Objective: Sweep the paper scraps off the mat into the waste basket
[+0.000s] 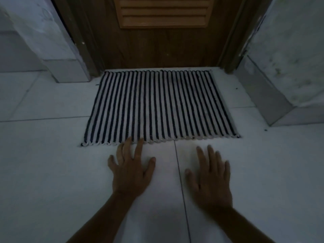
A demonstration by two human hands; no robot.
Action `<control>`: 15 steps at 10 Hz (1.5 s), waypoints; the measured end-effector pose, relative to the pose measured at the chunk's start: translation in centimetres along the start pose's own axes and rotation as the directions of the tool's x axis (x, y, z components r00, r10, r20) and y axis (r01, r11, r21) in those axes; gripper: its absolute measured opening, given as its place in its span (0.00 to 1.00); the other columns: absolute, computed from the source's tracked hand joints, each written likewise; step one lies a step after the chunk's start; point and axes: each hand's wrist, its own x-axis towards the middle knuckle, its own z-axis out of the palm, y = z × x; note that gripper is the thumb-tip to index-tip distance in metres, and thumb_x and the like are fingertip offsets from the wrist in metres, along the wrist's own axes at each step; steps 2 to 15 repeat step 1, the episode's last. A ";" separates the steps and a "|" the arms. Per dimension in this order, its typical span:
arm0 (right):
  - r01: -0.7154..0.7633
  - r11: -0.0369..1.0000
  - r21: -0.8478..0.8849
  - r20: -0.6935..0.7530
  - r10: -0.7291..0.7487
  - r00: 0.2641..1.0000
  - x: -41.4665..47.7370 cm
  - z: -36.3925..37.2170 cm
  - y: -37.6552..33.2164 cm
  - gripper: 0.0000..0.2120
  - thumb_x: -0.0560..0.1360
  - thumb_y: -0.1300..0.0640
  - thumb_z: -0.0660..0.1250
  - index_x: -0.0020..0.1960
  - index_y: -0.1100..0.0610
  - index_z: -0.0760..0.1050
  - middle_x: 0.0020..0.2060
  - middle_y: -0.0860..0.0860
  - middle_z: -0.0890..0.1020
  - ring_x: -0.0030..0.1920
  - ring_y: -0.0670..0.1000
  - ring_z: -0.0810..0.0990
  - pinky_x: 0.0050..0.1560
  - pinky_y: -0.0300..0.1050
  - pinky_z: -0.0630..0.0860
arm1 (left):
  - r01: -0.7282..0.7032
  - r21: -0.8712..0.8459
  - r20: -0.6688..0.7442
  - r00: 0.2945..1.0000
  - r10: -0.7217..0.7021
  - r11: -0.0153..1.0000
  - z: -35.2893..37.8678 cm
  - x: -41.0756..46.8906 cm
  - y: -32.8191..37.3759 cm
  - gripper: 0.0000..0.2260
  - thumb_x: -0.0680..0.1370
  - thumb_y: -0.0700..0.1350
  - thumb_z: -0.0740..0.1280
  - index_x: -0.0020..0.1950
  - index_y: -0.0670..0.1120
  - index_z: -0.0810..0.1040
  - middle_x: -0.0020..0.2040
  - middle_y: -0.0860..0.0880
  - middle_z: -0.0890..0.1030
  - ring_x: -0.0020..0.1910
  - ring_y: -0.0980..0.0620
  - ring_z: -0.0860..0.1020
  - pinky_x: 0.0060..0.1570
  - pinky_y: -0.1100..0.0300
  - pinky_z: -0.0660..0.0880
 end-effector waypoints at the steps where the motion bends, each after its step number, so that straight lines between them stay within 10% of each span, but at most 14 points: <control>1: -0.084 0.996 -0.014 0.165 0.085 0.983 -4.8 -0.3 -0.7 0.38 0.74 0.27 0.38 0.79 0.41 0.32 0.80 0.48 0.38 0.79 0.53 0.34 0.75 0.57 0.32 | -0.044 0.010 0.072 0.996 0.043 0.999 -0.3 -2.6 0.7 0.37 0.76 0.70 0.51 0.80 0.52 0.58 0.80 0.42 0.58 0.78 0.38 0.56 0.71 0.30 0.56; 15: -0.084 0.996 -0.014 0.165 0.085 0.983 -4.8 -0.3 -0.7 0.38 0.74 0.27 0.38 0.79 0.41 0.32 0.80 0.48 0.38 0.79 0.53 0.34 0.75 0.57 0.32 | -0.044 0.010 0.072 0.996 0.043 0.999 -0.3 -2.6 0.7 0.37 0.76 0.70 0.51 0.80 0.52 0.58 0.80 0.42 0.58 0.78 0.38 0.56 0.71 0.30 0.56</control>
